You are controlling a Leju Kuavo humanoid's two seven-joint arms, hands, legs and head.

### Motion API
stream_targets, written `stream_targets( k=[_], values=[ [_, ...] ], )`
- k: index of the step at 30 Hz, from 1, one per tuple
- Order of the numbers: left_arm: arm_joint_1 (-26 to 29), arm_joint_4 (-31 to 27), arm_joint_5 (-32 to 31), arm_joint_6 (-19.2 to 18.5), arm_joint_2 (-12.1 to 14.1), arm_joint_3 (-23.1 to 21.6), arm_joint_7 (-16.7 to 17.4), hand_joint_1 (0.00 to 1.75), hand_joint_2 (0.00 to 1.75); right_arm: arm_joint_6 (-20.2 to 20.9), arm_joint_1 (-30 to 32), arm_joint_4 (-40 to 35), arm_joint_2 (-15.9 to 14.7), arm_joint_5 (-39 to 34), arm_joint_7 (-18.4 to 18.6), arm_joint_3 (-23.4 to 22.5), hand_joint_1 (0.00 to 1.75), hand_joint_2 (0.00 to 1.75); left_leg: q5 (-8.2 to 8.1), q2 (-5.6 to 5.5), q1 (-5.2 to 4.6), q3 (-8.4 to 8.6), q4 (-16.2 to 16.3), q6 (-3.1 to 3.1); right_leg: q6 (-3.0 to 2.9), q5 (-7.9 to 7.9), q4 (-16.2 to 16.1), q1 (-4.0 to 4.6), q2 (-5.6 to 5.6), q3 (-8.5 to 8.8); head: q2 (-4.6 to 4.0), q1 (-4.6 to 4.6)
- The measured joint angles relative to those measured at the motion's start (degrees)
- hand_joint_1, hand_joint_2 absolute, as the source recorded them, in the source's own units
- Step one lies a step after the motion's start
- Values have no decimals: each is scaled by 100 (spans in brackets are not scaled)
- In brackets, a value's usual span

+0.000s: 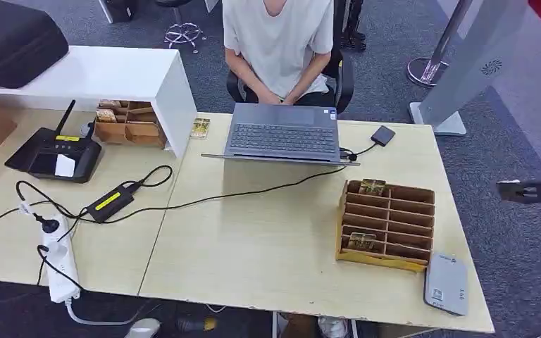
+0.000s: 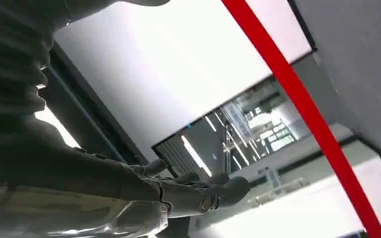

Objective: Pass the card to the sensor for recognition and then transmit it.

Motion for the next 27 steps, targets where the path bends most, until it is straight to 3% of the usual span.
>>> stream_targets(
  k=[15,21,27],
  values=[
    [316,0,140,-262,256,0,-286,0,175,-4,1982,157,-1584,-791,50,-498,0,175,-16,-13,-2,-3,-7,16,6,-15,-3,-3,-16,6,0,0],
    [356,0,190,-330,293,0,-328,0,175,-39,2764,192,-1903,-1144,70,-791,0,175,-18,-22,0,5,-7,17,12,-23,-6,1,-27,15,0,0],
    [420,0,227,-417,339,0,-400,0,175,-166,4078,214,-1831,-1645,225,-1191,0,175,-22,-30,-1,4,-13,20,12,-32,-6,-4,-40,20,0,-4]
  ],
)
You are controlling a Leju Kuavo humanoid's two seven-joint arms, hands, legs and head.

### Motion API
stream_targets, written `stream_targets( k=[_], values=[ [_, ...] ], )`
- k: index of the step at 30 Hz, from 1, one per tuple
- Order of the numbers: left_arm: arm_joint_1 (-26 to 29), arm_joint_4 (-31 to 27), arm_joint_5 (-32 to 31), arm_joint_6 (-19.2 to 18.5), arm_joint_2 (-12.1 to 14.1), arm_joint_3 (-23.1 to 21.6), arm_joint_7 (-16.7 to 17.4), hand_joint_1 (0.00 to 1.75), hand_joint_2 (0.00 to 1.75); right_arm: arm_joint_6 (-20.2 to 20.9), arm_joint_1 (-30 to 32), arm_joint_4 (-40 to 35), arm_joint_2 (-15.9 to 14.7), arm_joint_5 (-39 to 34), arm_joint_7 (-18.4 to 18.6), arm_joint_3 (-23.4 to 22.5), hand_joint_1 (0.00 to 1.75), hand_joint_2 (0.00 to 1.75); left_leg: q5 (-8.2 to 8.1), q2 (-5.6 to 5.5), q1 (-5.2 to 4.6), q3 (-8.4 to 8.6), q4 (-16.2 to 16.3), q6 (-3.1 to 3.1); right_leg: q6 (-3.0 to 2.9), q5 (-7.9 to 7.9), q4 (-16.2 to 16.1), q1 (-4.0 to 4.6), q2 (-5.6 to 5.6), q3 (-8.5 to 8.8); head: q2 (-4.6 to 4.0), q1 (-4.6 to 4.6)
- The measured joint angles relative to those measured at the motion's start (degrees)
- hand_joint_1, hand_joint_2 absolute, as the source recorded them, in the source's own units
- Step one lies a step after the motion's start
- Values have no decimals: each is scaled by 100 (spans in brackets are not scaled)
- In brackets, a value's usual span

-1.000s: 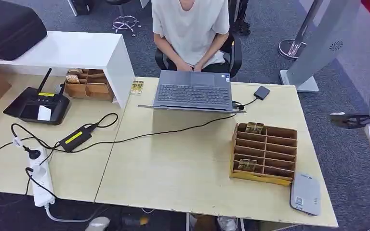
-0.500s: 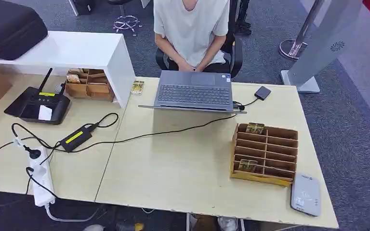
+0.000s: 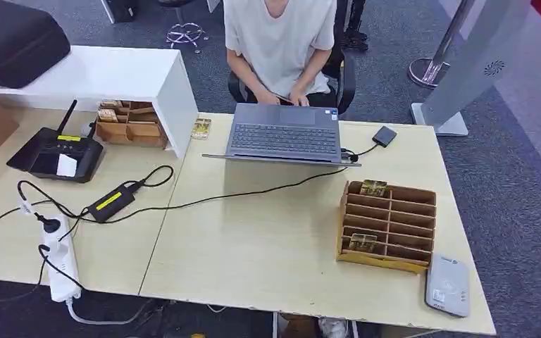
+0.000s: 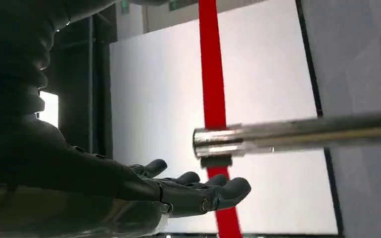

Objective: Pass the card to the sensor for recognition and then transmit it.

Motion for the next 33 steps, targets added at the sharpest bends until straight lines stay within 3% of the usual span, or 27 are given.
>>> stream_targets(
  k=[9,14,27,33],
  values=[
    [17,0,79,-4,9,2,15,0,175,129,1067,72,603,-487,186,-470,0,175,-7,8,6,13,-3,-7,-7,-5,0,13,11,4,0,4],
    [10,0,72,24,15,2,109,0,175,157,1598,122,1376,-804,354,-747,0,175,-10,10,9,21,-9,-12,-14,-10,2,15,14,8,0,2],
    [-147,0,35,155,22,2,240,0,175,419,1906,175,2774,-1004,324,-1100,0,175,-11,32,11,37,-12,-19,-20,-13,4,17,35,12,0,9],
    [-172,0,37,160,26,2,291,0,175,439,1918,182,3100,-1059,291,-1176,0,175,-11,35,9,37,-12,-19,-20,-13,3,14,41,13,0,6]
  ],
)
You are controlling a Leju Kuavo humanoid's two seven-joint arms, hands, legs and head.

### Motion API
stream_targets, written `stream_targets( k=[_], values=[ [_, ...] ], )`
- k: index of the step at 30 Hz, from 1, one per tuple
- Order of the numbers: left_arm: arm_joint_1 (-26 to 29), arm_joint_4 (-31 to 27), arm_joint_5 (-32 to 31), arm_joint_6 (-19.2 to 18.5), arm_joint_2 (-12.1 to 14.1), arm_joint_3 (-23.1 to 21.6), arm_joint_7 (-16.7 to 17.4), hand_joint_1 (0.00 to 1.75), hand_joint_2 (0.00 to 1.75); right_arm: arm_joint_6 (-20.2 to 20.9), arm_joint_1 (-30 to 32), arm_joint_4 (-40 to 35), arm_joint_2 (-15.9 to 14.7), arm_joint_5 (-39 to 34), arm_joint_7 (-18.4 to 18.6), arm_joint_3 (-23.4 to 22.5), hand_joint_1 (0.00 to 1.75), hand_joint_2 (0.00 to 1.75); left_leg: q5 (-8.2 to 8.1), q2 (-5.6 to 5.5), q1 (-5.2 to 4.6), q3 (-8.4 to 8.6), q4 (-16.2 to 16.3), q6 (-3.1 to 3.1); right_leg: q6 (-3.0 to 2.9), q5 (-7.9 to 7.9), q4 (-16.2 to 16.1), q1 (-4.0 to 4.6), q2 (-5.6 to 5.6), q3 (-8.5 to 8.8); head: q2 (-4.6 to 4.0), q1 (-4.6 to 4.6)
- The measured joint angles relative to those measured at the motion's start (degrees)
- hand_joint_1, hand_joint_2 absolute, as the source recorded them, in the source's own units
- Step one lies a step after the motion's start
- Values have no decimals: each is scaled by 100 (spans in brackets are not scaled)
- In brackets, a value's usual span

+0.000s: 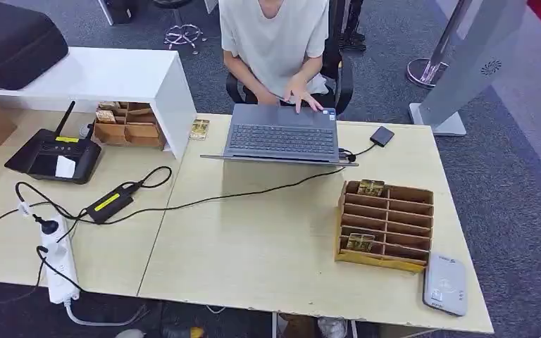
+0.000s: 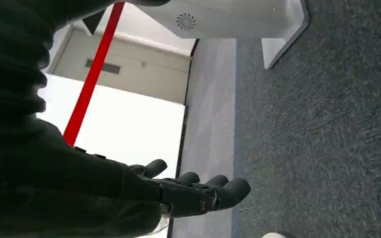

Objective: Pass the card to the sensor for recognition and then transmit it.

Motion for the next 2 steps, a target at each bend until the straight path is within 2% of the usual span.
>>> stream_targets(
  k=[2],
  values=[
    [0,0,0,0,0,0,39,0,175,0,1,7,107,-48,0,-77,0,175,0,0,-1,0,0,0,0,0,-1,-1,0,1,0,0]
  ],
)
